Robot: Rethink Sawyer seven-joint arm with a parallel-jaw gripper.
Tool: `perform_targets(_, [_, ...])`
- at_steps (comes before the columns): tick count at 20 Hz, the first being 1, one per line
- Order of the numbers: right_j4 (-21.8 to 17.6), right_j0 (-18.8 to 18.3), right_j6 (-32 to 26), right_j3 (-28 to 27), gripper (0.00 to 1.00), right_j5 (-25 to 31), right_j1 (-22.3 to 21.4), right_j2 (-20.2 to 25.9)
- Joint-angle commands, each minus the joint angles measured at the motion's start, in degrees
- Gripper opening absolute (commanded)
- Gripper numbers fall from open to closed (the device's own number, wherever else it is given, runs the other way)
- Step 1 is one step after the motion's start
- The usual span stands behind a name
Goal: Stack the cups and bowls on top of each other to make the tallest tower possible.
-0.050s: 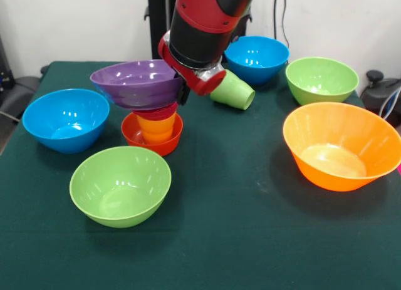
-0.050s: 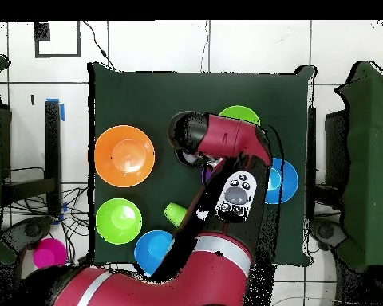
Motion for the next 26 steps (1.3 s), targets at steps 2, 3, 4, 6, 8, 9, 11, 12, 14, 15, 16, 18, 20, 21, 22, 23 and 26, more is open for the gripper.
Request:
perform_targets(2, [0.97,1.36,8.39,2.22,0.0,2.98,-0.69,2.56])
perform_targets(3, [1.16,1.32,8.43,2.3,0.0,2.94,-0.72,2.68])
perform_targets(4, [1.35,1.29,8.46,2.38,0.0,2.91,-0.76,2.81])
perform_targets(6, [2.36,1.15,8.64,3.14,0.0,1.12,-0.68,3.96])
perform_targets(8, [2.99,1.26,8.96,3.27,0.0,-0.17,-0.32,4.59])
perform_targets(9, [3.79,1.29,9.36,3.47,0.0,-1.01,0.14,5.37])
perform_targets(11, [4.82,1.39,9.85,3.32,0.0,-1.98,1.01,6.15])
perform_targets(12, [5.37,1.47,10.03,3.71,0.0,-2.86,1.35,6.57])
perform_targets(14, [6.51,1.47,10.15,3.72,0.0,-4.41,2.63,7.4])
perform_targets(15, [6.78,1.52,10.1,3.55,0.0,-4.67,3.03,7.49])
perform_targets(16, [7.22,1.47,9.91,3.37,0.0,-5.35,3.57,7.79])
perform_targets(18, [8.11,1.4,9.54,2.97,0.0,-6.57,4.68,8.25])
perform_targets(20, [8.6,1.53,9.34,2.62,0.0,-7.17,5.35,8.21])
perform_targets(21, [8.79,1.62,9.25,2.41,0.0,-7.5,5.73,8.17])
perform_targets(22, [8.96,1.73,9.27,2.24,0.0,-7.66,6.0,8.06])
perform_targets(23, [9.05,1.83,9.27,2.14,0.0,-7.88,6.18,7.94])
perform_targets(26, [9.04,2.13,9.11,1.87,0.0,-8.39,6.61,7.57])
